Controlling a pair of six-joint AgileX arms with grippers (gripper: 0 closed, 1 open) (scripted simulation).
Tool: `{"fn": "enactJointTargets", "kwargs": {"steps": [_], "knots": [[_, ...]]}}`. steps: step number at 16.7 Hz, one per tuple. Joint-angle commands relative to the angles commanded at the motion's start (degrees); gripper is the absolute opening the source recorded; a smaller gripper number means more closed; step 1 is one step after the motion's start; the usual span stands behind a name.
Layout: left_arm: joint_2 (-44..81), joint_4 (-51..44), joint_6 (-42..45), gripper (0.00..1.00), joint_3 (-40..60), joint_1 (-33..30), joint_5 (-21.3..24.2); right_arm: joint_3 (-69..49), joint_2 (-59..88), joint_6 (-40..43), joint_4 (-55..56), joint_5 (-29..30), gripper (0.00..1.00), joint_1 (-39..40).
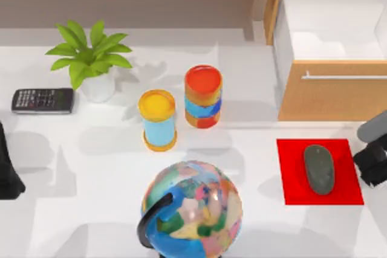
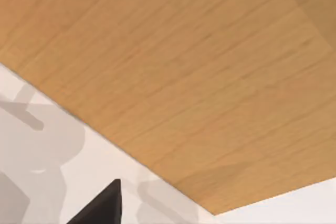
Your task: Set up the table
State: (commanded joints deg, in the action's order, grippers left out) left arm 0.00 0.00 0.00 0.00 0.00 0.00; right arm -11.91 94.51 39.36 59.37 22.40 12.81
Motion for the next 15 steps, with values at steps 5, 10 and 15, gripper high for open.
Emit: {"fn": "enactJointTargets", "kwargs": {"steps": [5,10,15], "knots": [[0.0,0.0,0.0,1.0,0.0,0.0,0.0,6.17,5.29,18.35,19.54,2.08,1.0,0.07],[0.0,0.0,0.0,1.0,0.0,0.0,0.0,7.65,11.2,32.12,31.78,1.92,1.0,1.54],[0.0,0.0,0.0,1.0,0.0,0.0,0.0,5.2,15.81,42.01,37.99,0.66,1.0,4.04]]}}
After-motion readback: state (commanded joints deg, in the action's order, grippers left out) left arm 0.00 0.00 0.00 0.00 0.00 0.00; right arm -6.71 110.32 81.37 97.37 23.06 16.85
